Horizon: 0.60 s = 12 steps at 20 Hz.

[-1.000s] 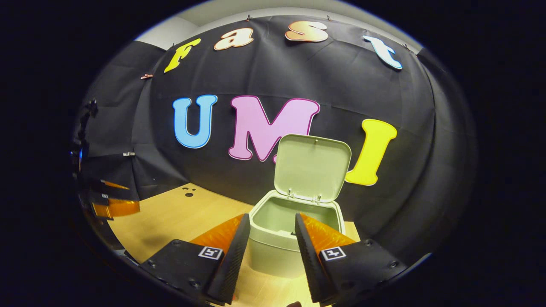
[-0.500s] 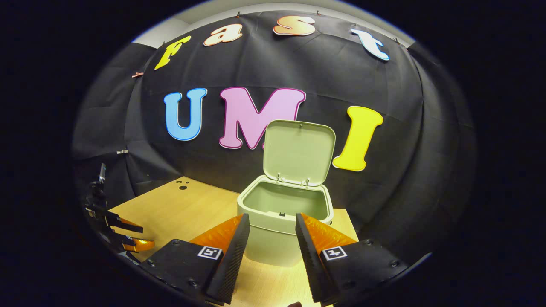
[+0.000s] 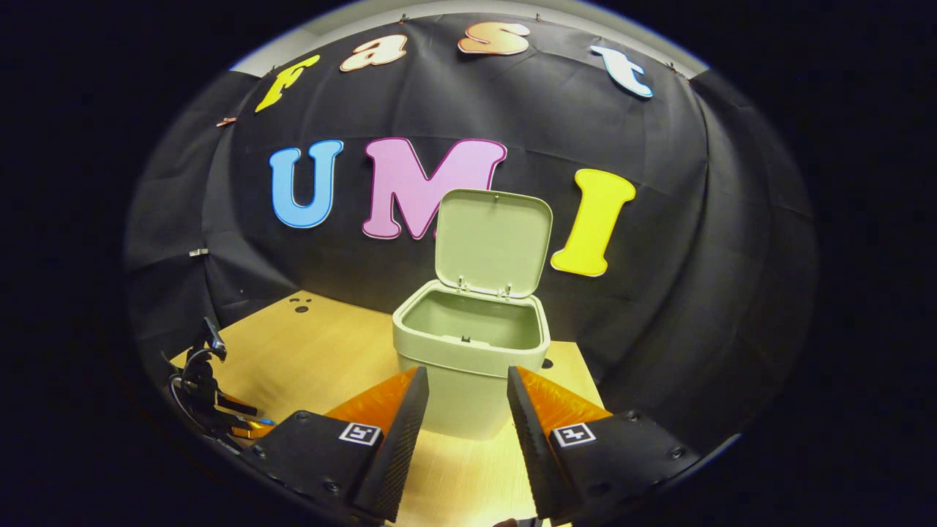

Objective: Press the lid of the desktop garbage bin to open it, pick up the crumpled paper on the desktop and throw it into the bin, then pick up the pop can on the desktop and drop it into the bin, and finally close the garbage bin lid.

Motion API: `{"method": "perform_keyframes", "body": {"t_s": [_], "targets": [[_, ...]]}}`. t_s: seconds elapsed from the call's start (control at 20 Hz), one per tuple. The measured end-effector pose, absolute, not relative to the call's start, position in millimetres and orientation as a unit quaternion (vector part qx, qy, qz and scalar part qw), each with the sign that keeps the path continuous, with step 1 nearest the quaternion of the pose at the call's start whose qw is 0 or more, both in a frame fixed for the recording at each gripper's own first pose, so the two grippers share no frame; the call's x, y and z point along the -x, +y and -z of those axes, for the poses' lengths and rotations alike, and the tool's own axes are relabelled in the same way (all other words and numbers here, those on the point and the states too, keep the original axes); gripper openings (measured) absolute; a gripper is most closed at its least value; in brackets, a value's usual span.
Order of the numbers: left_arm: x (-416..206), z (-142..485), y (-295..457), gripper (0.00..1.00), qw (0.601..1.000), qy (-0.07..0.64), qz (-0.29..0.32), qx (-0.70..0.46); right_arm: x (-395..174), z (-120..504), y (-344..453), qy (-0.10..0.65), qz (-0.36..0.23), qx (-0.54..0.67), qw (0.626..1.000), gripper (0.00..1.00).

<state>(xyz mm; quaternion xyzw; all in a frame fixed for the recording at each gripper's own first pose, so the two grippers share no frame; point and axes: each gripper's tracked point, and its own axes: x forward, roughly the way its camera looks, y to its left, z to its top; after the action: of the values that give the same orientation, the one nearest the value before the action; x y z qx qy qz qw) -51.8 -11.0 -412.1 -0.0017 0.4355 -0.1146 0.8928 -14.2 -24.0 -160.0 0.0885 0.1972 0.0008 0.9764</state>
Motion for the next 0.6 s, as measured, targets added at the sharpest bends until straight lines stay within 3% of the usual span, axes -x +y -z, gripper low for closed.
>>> {"method": "perform_keyframes", "body": {"t_s": [0.4,0.6], "targets": [[51,436,-5,0.65,0.878,0.466,0.113,-0.009,23,164,-22,0.207,0.007,-0.089,0.974,0.7],[52,438,-6,0.45,0.874,0.471,0.121,-0.004,25,167,-18,0.213,0.004,-0.09,0.973,0.7]]}}
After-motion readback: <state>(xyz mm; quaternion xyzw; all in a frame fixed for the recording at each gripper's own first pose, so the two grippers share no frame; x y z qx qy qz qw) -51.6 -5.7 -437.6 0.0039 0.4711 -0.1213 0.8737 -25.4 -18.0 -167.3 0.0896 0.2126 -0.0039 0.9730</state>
